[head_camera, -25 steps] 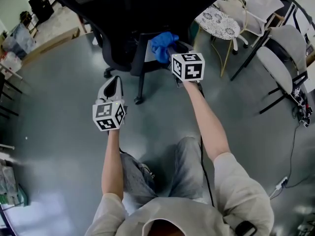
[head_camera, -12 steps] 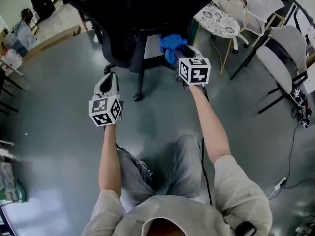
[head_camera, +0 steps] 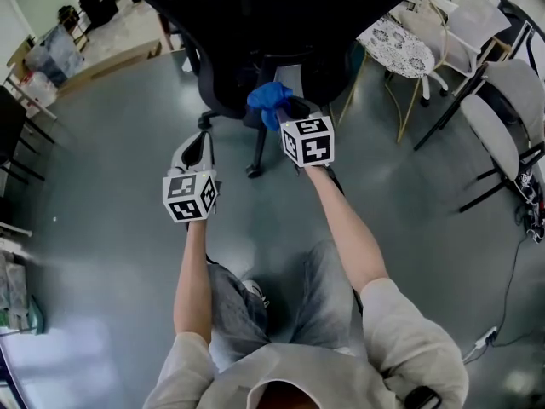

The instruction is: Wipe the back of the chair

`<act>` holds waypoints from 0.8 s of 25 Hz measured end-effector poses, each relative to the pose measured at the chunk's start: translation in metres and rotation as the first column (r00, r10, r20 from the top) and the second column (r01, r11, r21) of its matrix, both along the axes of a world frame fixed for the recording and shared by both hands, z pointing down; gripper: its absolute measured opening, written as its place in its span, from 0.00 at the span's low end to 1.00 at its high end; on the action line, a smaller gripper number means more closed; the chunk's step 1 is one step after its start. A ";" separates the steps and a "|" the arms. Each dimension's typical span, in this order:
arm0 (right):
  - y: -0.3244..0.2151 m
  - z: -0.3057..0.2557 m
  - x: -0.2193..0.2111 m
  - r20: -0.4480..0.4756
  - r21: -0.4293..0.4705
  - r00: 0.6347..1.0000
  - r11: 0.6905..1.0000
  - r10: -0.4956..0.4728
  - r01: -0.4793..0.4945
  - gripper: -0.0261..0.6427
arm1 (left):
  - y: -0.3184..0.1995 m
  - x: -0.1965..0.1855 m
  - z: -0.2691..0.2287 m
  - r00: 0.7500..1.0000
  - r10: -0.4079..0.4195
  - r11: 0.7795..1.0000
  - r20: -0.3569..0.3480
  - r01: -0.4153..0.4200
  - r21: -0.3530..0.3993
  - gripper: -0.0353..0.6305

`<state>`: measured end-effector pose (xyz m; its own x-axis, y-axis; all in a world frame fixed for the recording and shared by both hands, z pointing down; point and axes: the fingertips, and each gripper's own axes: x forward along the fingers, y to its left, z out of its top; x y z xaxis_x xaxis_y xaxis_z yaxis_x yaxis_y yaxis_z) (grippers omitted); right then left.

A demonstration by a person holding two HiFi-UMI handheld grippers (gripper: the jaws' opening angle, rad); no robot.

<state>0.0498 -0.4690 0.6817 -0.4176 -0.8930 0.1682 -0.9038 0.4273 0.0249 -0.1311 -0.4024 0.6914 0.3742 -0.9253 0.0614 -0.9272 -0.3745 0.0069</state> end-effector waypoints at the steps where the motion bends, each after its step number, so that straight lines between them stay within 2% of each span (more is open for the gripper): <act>1: 0.000 0.000 -0.010 0.000 0.000 1.000 1.000 -0.018 0.018 0.14 | 0.001 -0.002 0.001 1.000 -0.004 1.000 0.003 0.004 -0.001 0.06; 10: -0.018 0.002 -0.069 0.002 -0.001 0.995 0.995 -0.101 0.101 0.14 | 0.001 -0.020 0.006 0.999 -0.030 1.000 0.014 0.030 -0.004 0.06; 15: -0.030 0.000 -0.067 -0.002 0.000 0.996 0.996 -0.090 0.090 0.14 | -0.001 -0.014 0.010 0.999 -0.008 1.000 0.035 0.009 -0.010 0.06; 20: -0.043 0.002 -0.049 -0.028 -0.007 0.998 0.998 -0.064 0.064 0.14 | -0.007 -0.009 0.013 1.000 0.001 1.000 0.011 -0.001 -0.018 0.06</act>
<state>0.0007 -0.5116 0.6841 -0.4685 -0.8636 0.1864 -0.8737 0.4842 0.0472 -0.1403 -0.4091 0.7040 0.3746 -0.9236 0.0818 -0.9268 -0.3756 0.0036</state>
